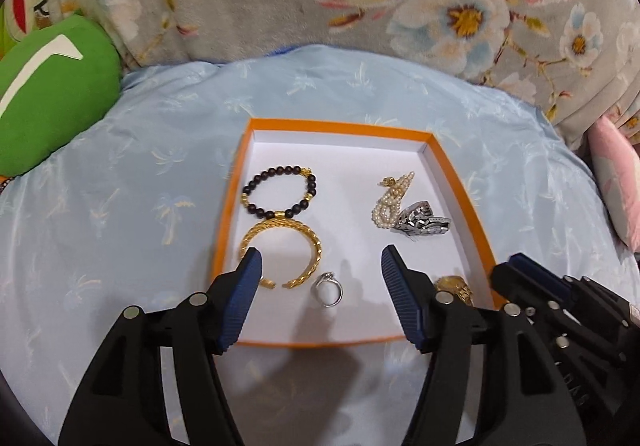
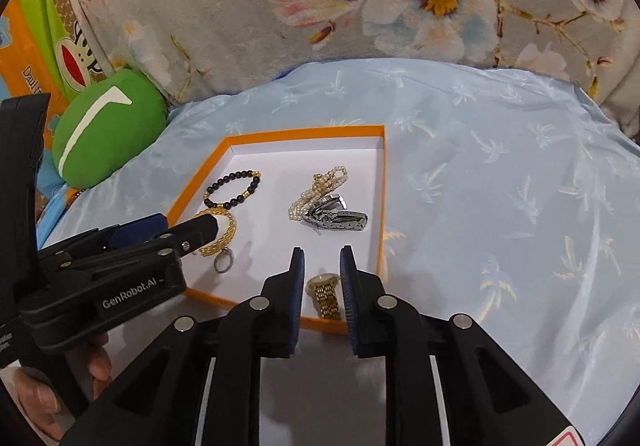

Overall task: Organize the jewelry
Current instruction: 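Release the gold watch in the orange box with the right tool while the left tool releases the ring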

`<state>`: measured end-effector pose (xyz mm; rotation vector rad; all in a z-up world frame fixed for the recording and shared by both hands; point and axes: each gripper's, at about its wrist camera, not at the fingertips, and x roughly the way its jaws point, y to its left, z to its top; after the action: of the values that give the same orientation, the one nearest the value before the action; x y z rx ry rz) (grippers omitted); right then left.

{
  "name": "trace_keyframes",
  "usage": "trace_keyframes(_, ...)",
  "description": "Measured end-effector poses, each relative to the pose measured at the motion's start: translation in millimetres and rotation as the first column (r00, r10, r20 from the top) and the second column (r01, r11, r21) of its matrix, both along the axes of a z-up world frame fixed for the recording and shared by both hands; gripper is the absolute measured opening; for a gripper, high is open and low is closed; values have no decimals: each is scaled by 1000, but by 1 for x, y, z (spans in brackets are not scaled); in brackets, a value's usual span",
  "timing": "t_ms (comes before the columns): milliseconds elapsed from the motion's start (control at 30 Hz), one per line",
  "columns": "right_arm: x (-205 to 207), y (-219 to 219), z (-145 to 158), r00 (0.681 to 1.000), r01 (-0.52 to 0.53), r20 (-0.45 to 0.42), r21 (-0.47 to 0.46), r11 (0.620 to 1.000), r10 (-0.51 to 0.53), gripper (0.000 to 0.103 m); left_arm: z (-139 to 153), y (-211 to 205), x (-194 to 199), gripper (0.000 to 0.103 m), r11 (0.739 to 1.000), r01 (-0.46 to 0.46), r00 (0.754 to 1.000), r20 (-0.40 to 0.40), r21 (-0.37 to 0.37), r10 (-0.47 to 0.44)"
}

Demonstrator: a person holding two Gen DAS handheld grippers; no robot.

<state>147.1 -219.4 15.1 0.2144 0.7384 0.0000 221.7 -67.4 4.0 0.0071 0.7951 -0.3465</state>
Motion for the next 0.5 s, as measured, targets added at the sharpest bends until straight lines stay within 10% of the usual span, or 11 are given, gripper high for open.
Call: trace_keyframes(500,-160,4,-15,994,-6,-110,-27,1000,3,24,-6,65,-131,60,1000,12,998,-64,29,-10)
